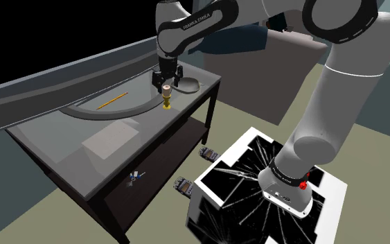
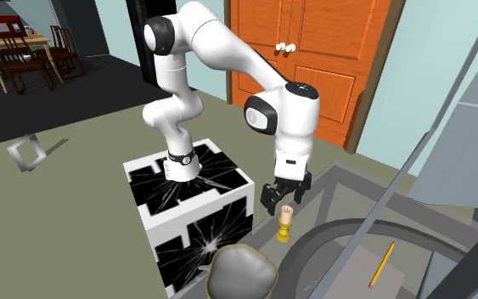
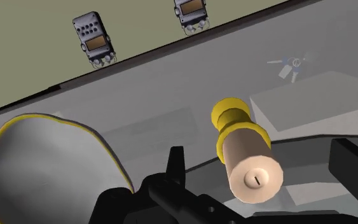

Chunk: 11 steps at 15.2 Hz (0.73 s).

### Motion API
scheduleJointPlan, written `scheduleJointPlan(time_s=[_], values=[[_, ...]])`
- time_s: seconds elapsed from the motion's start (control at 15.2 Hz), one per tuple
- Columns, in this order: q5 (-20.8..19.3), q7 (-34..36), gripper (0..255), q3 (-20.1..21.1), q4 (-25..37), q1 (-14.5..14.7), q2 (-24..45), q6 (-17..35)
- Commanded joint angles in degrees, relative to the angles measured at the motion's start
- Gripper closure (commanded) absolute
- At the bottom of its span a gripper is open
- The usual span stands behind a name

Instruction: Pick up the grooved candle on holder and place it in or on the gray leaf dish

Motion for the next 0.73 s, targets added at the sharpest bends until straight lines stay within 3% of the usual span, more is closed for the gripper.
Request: scheduleJointPlan(time_s=[0.0, 0.59, 0.66], values=[[-0.1, 0.1, 0, 0.0, -0.8, 0.0, 0.8, 1.6], [-0.2, 0.1, 0, -0.1, -1.3, 0.0, 1.4, 2.6], [-0.2, 0.1, 255, -0.1, -1.3, 0.0, 1.4, 2.6]])
